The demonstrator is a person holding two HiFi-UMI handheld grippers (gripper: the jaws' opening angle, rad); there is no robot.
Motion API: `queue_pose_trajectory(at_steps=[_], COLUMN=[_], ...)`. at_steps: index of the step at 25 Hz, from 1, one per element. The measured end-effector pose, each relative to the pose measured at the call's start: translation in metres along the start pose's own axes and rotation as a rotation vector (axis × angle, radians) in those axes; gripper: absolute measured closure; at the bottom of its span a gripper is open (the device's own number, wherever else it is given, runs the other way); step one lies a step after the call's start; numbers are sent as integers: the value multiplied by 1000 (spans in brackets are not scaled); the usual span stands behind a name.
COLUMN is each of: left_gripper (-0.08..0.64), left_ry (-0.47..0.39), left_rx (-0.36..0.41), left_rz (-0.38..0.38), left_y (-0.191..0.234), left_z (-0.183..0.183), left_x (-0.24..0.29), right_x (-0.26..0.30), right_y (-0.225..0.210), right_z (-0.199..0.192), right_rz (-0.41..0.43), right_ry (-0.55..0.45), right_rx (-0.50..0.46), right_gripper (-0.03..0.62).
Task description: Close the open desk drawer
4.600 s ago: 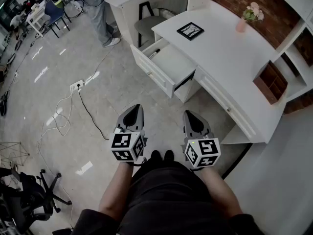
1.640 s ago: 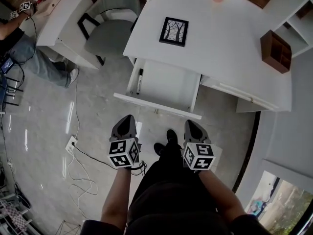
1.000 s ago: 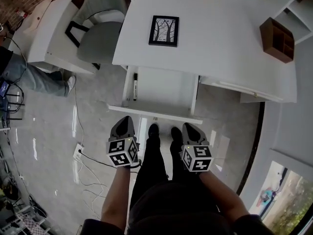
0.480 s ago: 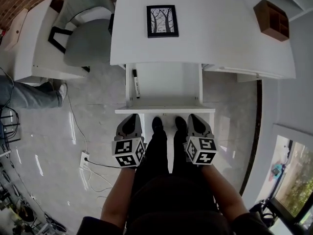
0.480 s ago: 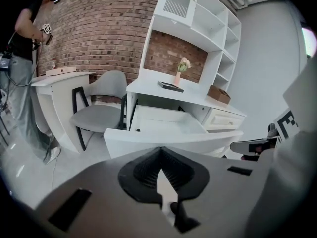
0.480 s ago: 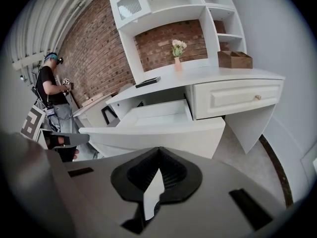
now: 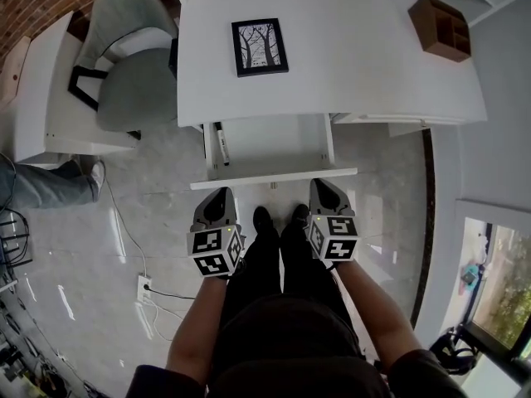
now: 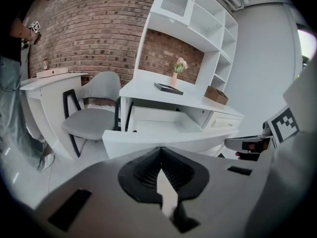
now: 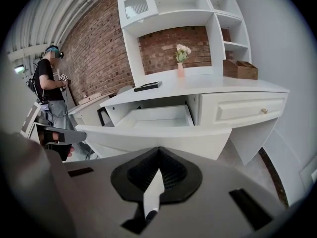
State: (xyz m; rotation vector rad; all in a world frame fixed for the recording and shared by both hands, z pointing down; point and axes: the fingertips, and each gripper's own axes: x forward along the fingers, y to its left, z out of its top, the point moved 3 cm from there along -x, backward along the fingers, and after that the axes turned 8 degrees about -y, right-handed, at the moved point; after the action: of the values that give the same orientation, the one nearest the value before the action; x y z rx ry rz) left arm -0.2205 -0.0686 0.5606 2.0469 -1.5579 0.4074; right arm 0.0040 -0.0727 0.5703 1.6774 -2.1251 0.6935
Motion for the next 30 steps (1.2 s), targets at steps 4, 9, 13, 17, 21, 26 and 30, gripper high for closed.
queue_pose_trajectory(at_steps=[4,9,13,17,21,26,30], left_gripper=[551,551,551,551,551,551,551], left_ry=[-12,-29,-45,-55,-65,-73,-75], left_rx=[5,12,10,1,1,9,20], left_rz=[13,42,58,69,80,88,88], left_y=[2,7,10,13,17,21,24], left_z=[10,23,32,41,51,64,73], left_x=[16,32,46,58,72,90,102], right_x=[14,32,45,58,72,90,102], right_y=[-5,-7,-10,-13,-16,-20,-22], right_z=[10,23,32,41,51,64,73], right_rz=[2,-7,17,27,15,11,12], right_ry=[-13,-29,-31,-27,-29,-36,-38], right_rx=[2,19,-8,-16,8,16,11], right_gripper=[588,588,588,588,588,588,588])
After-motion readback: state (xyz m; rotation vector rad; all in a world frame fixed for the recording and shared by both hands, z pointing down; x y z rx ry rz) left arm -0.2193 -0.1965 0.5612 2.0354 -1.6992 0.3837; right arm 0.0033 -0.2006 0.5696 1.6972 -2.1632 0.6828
